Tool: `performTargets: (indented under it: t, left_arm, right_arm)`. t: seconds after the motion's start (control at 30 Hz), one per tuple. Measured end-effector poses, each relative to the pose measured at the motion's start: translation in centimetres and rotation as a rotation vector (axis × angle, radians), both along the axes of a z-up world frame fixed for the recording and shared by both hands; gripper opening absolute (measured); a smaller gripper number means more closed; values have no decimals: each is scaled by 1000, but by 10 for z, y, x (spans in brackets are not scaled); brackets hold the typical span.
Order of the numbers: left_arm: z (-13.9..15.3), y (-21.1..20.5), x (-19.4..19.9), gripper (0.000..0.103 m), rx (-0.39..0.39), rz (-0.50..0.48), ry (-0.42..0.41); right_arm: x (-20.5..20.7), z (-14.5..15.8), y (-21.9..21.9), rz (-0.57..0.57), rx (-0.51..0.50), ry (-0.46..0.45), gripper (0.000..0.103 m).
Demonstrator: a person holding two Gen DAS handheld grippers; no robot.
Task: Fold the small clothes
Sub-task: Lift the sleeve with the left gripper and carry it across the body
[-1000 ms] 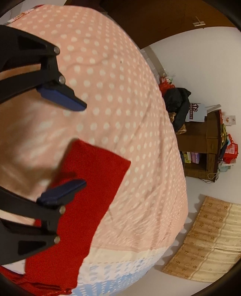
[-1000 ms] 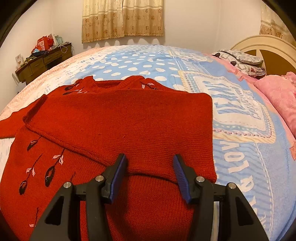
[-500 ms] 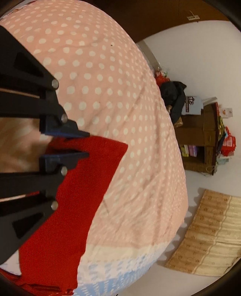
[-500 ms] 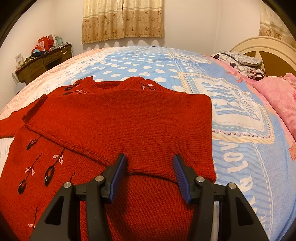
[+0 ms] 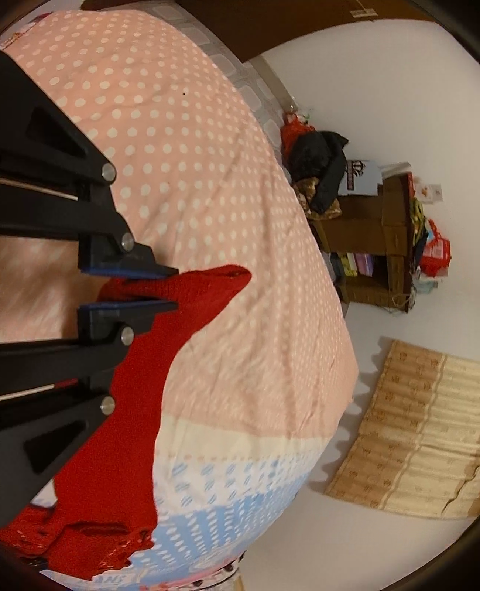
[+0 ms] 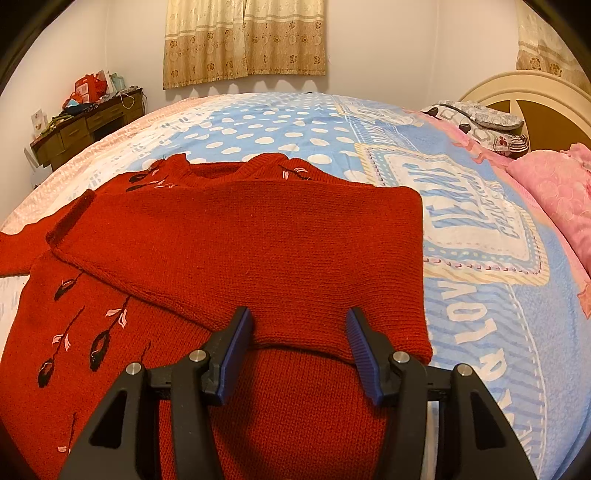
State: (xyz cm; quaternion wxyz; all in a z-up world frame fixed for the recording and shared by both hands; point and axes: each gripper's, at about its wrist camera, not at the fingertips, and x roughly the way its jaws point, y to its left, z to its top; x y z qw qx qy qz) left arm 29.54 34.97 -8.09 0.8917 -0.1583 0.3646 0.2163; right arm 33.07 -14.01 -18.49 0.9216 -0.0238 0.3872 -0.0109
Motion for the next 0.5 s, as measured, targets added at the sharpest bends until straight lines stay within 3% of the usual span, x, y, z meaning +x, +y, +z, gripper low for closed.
performTargets:
  t: [0.17, 0.3, 0.5]
  left_arm:
    - [22, -24, 2, 10, -2, -56, -14]
    - [40, -43, 2, 10, 5, -97, -36]
    - [80, -82, 4, 10, -5, -193, -100]
  right_arm:
    - [-1, 4, -12, 16, 89, -2, 58]
    - [-13, 13, -6, 40, 41, -13, 66]
    - [-41, 39, -26, 17, 109, -75, 70]
